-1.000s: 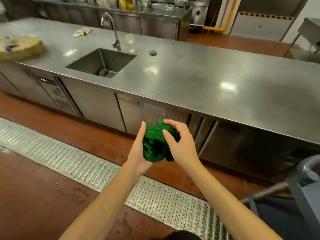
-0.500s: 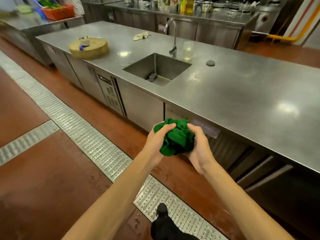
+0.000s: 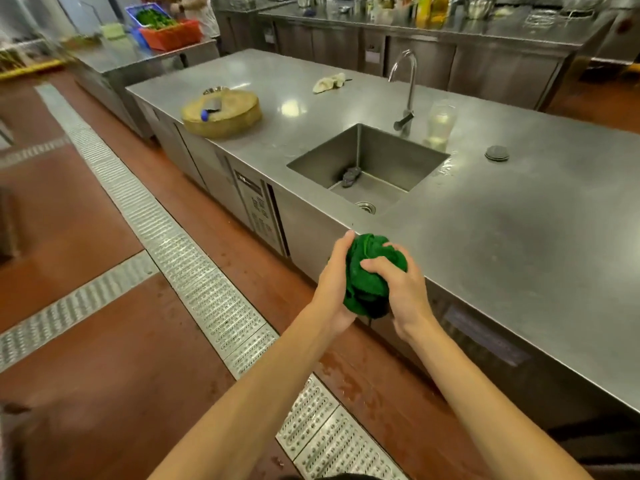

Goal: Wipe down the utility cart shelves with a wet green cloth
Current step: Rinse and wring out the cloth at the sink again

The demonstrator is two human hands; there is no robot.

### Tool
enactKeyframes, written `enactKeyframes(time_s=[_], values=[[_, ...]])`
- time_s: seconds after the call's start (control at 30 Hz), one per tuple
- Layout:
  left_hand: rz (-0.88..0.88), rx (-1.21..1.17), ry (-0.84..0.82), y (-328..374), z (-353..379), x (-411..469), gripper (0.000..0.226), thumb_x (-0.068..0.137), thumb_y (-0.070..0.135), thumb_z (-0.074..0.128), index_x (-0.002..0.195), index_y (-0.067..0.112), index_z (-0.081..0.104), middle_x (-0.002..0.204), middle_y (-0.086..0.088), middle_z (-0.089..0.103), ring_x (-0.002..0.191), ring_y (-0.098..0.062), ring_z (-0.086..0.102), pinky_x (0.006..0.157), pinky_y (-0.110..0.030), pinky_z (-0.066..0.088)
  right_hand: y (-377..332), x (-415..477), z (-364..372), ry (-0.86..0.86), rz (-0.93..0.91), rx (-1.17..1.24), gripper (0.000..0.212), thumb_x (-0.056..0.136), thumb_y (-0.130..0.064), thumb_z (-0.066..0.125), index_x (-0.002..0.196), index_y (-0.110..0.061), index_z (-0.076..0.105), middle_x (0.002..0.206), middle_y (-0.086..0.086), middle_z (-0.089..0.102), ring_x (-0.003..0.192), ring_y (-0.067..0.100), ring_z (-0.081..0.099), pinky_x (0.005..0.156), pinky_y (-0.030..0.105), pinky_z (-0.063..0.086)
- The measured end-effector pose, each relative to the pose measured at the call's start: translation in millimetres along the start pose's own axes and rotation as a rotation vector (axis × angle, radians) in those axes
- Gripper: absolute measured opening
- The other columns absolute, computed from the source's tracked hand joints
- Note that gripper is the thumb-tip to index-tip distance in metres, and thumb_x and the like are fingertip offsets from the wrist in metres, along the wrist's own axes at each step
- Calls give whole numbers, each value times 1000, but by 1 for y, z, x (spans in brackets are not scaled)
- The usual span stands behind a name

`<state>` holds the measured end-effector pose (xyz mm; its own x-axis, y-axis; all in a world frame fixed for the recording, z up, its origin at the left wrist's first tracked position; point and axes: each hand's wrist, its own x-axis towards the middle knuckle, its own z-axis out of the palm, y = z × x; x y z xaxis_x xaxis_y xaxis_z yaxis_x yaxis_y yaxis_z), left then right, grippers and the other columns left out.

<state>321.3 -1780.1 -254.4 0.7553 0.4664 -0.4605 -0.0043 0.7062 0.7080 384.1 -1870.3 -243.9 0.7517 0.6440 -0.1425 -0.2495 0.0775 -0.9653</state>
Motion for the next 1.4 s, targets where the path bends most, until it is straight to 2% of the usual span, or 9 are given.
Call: enactKeyframes(time_s=[0.17, 0.4, 0.63, 0.7, 0.8, 0.97, 1.17, 1.27, 1.4], values=[[-82, -114, -153, 43, -14, 45, 69, 88, 69, 55, 127, 13, 67, 126, -18, 64, 116, -31, 64, 108, -48, 46, -13, 72, 16, -189, -161, -257, 29, 65, -32, 74, 78, -12, 57, 73, 5, 62, 73, 23, 63, 68, 41, 50], [-51, -130, -154, 123, -35, 146, 47, 95, 49, 57, 124, 13, 66, 117, -15, 68, 104, -28, 68, 92, -42, 53, -25, 189, 62, -245, -217, -581, 32, 80, -49, 66, 103, -29, 57, 107, 2, 62, 103, 20, 62, 94, 50, 50], [25, -147, -125, 230, -51, 255, 33, 96, 32, 54, 116, 11, 68, 121, -15, 68, 110, -30, 67, 89, -38, 57, -46, 263, 145, 24, -596, -1115, 49, 102, -16, 45, 149, -17, 33, 159, 9, 17, 147, 27, 18, 118, 44, 27], [8, -116, -128, 254, -51, 281, 32, 92, 32, 57, 114, 10, 67, 122, -15, 69, 115, -32, 65, 106, -43, 48, -46, 280, 164, -43, -518, -1337, 73, 94, -3, 48, 156, -18, 12, 163, 9, -7, 151, 31, -7, 122, 50, 15], [-14, -81, -200, 277, -46, 309, 19, 89, 27, 57, 93, 11, 68, 95, -10, 72, 90, -28, 70, 100, -43, 48, -44, 313, 180, 44, -375, -1497, 104, 81, 3, 56, 155, -16, -14, 159, 12, -30, 147, 34, -25, 120, 56, 11], [-38, 7, -189, 294, -34, 355, 25, 86, 27, 57, 102, 11, 68, 106, -13, 69, 98, -31, 67, 87, -41, 52, -46, 388, 179, 237, -250, -1451, 116, 75, 9, 68, 156, -17, -12, 160, 22, -11, 138, 46, 21, 95, 45, 48], [42, 57, -99, 310, -22, 424, 31, 69, 22, 68, 97, 8, 63, 95, -15, 61, 86, -28, 62, 64, -33, 52, -49, 475, 162, 325, -182, -1512, 96, 79, -10, 71, 153, -7, 10, 127, 17, 47, 111, 37, 47, 70, 36, 38], [122, 110, -49, 328, -3, 458, 54, 51, 14, 72, 103, 2, 62, 97, -17, 61, 87, -30, 63, 69, -38, 56, -55, 515, 148, 356, -197, -1395, 56, 76, -25, 71, 121, -10, 43, 105, 9, 60, 95, 32, 59, 63, 34, 41], [249, 228, 6, 348, 32, 501, 35, 55, 7, 68, 90, 5, 68, 86, -16, 64, 82, -29, 64, 74, -47, 54, -75, 566, 123, 295, -58, -1135, 29, 67, -36, 67, 84, -18, 54, 75, -1, 64, 67, 20, 60, 52, 28, 46]])
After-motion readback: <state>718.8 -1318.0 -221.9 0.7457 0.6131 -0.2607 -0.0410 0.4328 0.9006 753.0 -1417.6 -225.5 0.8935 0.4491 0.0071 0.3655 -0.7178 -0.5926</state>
